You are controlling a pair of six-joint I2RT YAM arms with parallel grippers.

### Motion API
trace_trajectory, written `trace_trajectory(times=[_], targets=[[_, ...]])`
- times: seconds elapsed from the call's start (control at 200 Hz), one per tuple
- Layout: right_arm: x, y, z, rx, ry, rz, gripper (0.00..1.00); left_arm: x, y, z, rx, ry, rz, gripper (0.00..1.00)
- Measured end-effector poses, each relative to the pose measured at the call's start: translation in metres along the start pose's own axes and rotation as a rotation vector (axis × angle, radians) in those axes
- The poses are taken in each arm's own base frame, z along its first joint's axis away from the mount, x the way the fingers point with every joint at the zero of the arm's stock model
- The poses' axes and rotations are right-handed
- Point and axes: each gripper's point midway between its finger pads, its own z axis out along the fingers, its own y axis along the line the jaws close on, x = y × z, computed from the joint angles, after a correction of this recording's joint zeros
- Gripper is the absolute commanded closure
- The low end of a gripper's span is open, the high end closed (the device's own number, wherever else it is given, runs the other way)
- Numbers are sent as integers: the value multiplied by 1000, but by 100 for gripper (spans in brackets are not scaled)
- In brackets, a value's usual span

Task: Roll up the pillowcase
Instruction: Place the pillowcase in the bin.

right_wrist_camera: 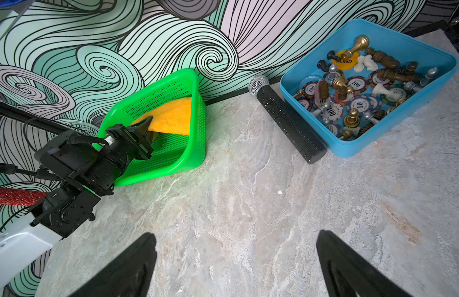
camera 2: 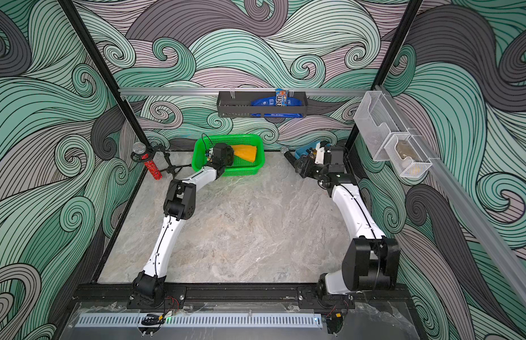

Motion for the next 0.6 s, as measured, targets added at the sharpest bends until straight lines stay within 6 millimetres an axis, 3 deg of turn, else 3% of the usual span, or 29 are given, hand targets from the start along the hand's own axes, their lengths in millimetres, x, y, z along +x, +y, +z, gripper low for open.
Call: trace_trajectory(times=[0.145,0.24,0.6], targets=[[-5,-1,1,-2,-3,7,0,0,2,0,-20,3,8,57],[-9,-1,1,-4,-9,8,0,-1,8,0,-44,-5,11,48],[-28,7,1,-34,-36,8,0,-2,20,-4,-106,-8,22,32]])
